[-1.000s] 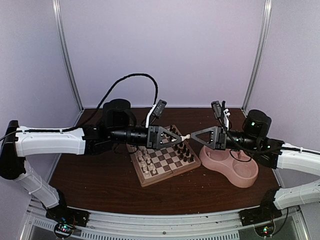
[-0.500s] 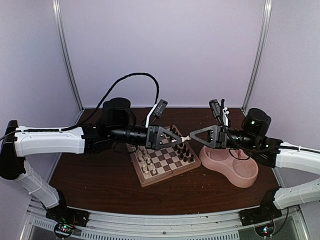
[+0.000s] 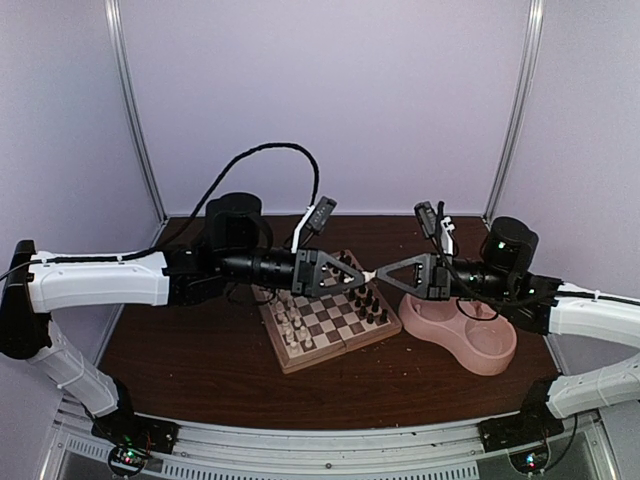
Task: Set up the chess pieces on the board
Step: Pick up the chess pile.
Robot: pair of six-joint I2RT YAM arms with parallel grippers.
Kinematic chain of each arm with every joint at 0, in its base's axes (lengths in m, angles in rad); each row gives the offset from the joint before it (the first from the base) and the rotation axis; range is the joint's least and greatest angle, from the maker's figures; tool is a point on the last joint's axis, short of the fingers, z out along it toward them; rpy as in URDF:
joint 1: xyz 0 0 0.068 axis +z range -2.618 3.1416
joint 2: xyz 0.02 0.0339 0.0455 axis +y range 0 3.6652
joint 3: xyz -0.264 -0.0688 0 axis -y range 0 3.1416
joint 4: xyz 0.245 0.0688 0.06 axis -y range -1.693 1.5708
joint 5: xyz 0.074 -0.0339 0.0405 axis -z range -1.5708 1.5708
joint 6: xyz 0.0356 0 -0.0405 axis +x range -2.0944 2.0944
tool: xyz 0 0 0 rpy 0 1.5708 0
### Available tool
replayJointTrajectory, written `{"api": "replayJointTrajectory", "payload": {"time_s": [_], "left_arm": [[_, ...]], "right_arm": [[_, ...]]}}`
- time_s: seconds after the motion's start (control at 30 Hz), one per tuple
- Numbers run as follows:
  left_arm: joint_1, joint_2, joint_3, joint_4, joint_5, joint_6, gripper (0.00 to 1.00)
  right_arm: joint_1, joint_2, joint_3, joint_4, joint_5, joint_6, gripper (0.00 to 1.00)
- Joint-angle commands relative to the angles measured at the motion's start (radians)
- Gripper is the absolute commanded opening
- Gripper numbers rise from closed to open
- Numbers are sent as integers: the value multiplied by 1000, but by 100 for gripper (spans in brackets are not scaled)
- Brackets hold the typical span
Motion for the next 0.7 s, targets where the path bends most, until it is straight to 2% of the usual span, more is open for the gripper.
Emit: {"api": "replayJointTrajectory", "payload": {"time_s": [0.0,0.13,0.2,0.33,0.47,0.67], "left_arm": [[4,7,39,-13,7,36,7],[4,3,67,-155,-40,105,7],[4,-3,104,-313,-104,168,7],[4,30,237,-688,-312,299,7],[4,153,419,-1003,-469,385,8],[5,371,628,-1250,-546,447,10]], "right_arm": [[1,-5,24,-9,-6,-19,7],[1,-40,18,-80,46,-66,2],[1,-68,20,-172,104,-119,1],[4,-97,53,-469,256,-286,0],[43,-82,75,-691,410,-424,0],[116,-65,44,-765,523,-457,0]]}}
